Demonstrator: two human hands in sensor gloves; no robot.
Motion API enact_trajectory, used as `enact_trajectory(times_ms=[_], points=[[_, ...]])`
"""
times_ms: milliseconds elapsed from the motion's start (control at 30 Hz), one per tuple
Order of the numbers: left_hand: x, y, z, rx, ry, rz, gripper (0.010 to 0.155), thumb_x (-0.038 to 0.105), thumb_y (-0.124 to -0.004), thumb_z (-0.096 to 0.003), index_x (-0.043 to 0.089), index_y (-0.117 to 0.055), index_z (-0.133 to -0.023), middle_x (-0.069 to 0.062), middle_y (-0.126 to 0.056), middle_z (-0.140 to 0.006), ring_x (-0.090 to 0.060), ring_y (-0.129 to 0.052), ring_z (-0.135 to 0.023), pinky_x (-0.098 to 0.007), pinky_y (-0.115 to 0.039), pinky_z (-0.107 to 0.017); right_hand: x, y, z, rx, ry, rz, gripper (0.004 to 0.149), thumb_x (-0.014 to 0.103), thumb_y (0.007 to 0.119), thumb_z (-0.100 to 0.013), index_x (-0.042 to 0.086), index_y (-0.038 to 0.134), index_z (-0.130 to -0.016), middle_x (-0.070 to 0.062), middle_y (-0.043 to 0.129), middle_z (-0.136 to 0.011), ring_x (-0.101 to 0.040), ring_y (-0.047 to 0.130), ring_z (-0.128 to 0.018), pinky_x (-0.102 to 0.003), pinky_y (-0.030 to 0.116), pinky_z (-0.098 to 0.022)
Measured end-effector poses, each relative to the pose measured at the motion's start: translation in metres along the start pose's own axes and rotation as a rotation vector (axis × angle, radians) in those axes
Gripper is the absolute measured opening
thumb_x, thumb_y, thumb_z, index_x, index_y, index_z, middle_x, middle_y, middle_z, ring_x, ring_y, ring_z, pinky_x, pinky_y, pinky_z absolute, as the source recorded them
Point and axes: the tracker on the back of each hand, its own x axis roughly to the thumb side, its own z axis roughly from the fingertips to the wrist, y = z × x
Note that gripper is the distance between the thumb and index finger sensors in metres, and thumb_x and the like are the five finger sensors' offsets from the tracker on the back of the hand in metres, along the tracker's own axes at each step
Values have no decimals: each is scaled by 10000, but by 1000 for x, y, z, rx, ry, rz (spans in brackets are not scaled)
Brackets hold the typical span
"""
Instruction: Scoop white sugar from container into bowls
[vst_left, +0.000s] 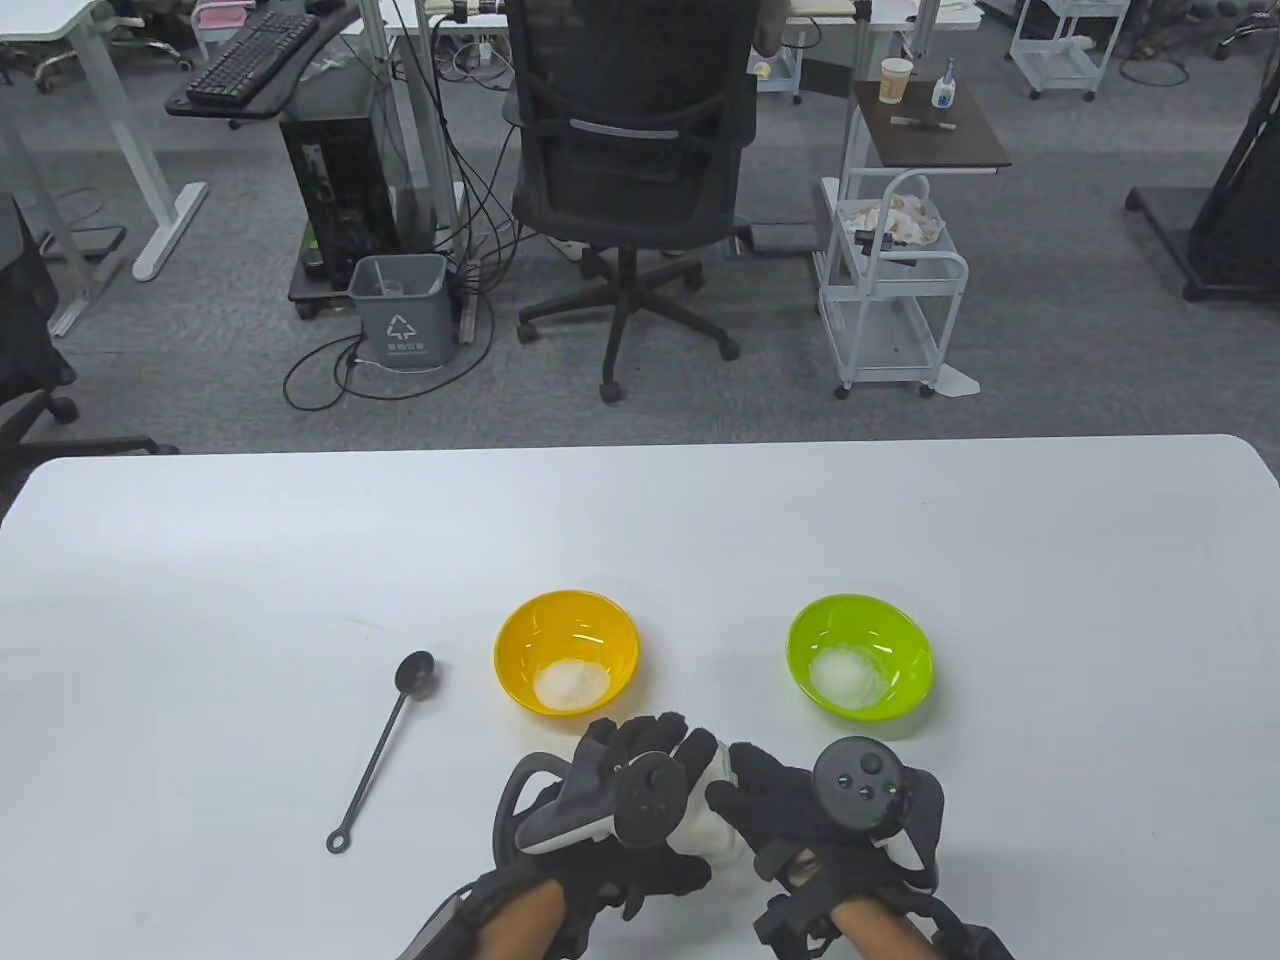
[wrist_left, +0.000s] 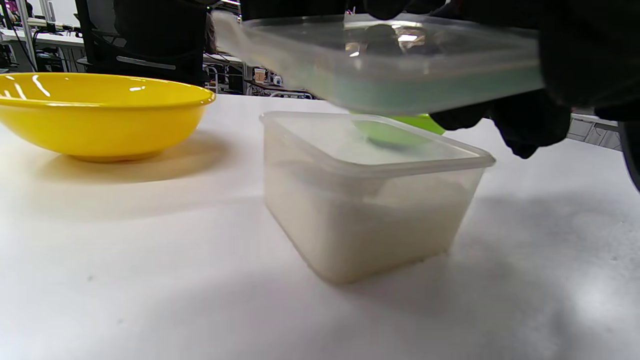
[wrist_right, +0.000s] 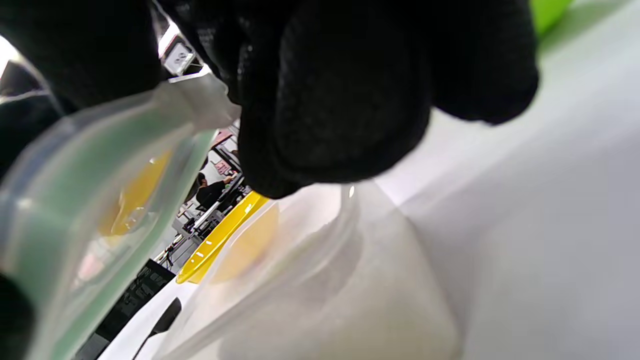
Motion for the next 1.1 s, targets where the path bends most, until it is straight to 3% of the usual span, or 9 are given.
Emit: enact_trajectory(times_ms=[200, 300, 433, 567, 700, 900, 1100], points=[[-3, -7, 2, 6, -5, 23, 1053, 785, -781, -295, 401, -295, -1147, 29, -297, -1260, -293, -448, -1225, -641, -314, -866, -8, -1, -2, 17, 83, -123, 549, 460, 877, -432, 126, 833, -866, -110, 1036, -633, -185, 1038, -275, -405, 857, -358], [-12, -8, 3, -19, 1, 106, 1044, 768, -771, -310, 402, -260, -1144, 27, -243, -1256, -313, -385, -1224, -635, -266, -858, -13, -5, -3, 0, 92, -152, 534, 463, 871, -436, 136, 843, -858, -101, 1041, -627, -178, 1042, -270, -400, 862, -354], [-33, -7, 6, 46, 72, 229, 1025, 771, -733, -326, 381, -251, -1143, 16, -277, -1249, -310, -445, -1204, -617, -317, -856, -19, -12, -5, -11, 102, -210, 532, 465, 864, -439, 148, 835, -865, -91, 1040, -639, -174, 1047, -282, -397, 865, -363], [-58, -14, 7, 76, 156, 494, 920, 712, -700, -383, 362, -304, -1136, 29, -460, -1211, -264, -642, -1130, -575, -452, -844, -27, -12, -7, -1, 138, -269, 531, 464, 851, -444, 152, 824, -873, -87, 1034, -653, -173, 1047, -295, -396, 864, -372], [-70, -21, 7, 65, 202, 665, 795, 615, -694, -437, 357, -383, -1122, 80, -724, -1075, -182, -890, -933, -503, -637, -775, -30, -8, -9, 22, 155, -313, 529, 459, 839, -451, 156, 811, -884, -84, 1027, -670, -171, 1048, -310, -395, 863, -383], [-72, -23, 3, 40, 232, 694, 700, 519, -717, -461, 356, -475, -1098, 178, -892, -837, -80, -1020, -675, -423, -782, -646, -34, -5, -11, 31, 177, -298, 530, 463, 846, -447, 168, 809, -887, -78, 1027, -676, -167, 1048, -311, -391, 862, -385], [-72, -25, 1, 53, 294, 646, 684, 531, -728, -457, 364, -517, -1086, 182, -912, -776, -58, -1025, -614, -403, -799, -621, -35, -7, -11, -11, 185, -175, 538, 495, 885, -410, 195, 840, -854, -61, 1026, -610, -164, 1028, -287, -394, 853, -384]])
